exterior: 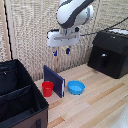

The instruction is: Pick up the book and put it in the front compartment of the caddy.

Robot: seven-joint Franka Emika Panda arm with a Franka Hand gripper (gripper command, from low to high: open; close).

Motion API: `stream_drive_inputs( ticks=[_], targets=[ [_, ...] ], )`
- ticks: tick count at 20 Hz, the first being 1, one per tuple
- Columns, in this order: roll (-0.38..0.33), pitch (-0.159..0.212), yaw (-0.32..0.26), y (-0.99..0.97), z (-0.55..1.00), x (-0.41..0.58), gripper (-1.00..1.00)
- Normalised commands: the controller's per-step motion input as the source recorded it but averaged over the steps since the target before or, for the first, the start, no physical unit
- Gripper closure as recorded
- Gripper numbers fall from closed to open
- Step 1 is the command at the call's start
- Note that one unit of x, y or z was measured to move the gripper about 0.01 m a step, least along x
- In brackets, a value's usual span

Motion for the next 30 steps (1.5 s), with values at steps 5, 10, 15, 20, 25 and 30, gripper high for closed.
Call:
stream_drive_inputs(
  ticks=[5, 10, 15, 20, 25, 30],
  targets=[
    [-0.036, 0.000, 0.053, 0.37, -0.26, 0.321, -1.00],
    [-0.045, 0.016, 0.119, 0.33, -0.26, 0.343, -1.00],
    [-0.090, 0.056, 0.169, 0.13, -0.31, 0.359, -1.00],
    [-0.087, 0.082, 0.190, 0.00, -0.34, 0.451, -1.00],
    [-0.073, 0.071, 0.167, -0.02, -0.23, 0.381, -1.00],
    [-0.031, 0.139, 0.163, -0.11, -0.06, 0.299, 1.00]
  ],
)
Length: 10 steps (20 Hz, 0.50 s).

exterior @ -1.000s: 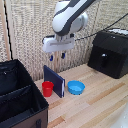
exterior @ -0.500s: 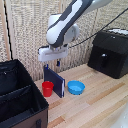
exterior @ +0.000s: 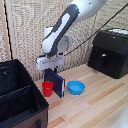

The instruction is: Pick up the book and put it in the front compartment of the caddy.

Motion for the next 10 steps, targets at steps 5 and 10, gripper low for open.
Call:
stream_drive_inputs(
  ticks=[5, 10],
  targets=[
    [-0.023, 0.075, 0.065, 0.03, -0.02, 0.133, 1.00],
    [-0.013, -0.031, -0.049, 0.05, -0.02, 0.101, 1.00]
  ],
)
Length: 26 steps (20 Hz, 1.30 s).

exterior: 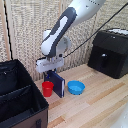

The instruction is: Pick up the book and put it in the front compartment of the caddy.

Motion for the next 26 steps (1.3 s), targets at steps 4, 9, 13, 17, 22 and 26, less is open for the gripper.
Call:
stream_drive_inputs(
  ticks=[4, 9, 13, 17, 22, 26],
  targets=[
    [0.036, -0.015, -0.121, -0.09, 0.41, 0.148, 1.00],
    [0.016, 0.071, -0.035, -0.35, 0.98, 0.115, 1.00],
    [0.000, 0.084, 0.017, -0.22, 1.00, 0.044, 1.00],
    [0.000, 0.104, -0.124, -0.42, 0.99, 0.008, 1.00],
    [0.049, 0.030, -0.221, -0.04, 0.87, -0.175, 1.00],
    [0.054, -0.035, -0.290, 0.00, 0.81, -0.139, 1.00]
  ],
)
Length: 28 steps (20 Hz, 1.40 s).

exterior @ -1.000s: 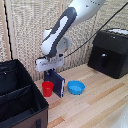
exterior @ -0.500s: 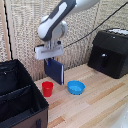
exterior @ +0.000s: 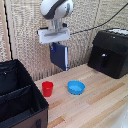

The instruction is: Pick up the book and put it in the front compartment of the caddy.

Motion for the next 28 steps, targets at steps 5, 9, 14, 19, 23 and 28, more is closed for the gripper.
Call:
stream_drive_inputs(
  ticks=[5, 9, 14, 19, 23, 28],
  targets=[
    [0.044, -0.055, -0.304, 0.02, 0.81, -0.082, 1.00],
    [0.045, -0.059, -0.278, 0.15, 0.72, -0.071, 1.00],
    [0.050, -0.028, -0.231, 0.29, 0.57, -0.077, 1.00],
    [0.023, 0.000, -0.175, 0.45, 0.38, -0.114, 1.00],
    [0.001, 0.000, -0.151, 0.52, 0.31, -0.164, 1.00],
    [0.000, 0.000, -0.180, 0.52, 0.28, -0.085, 1.00]
  ],
)
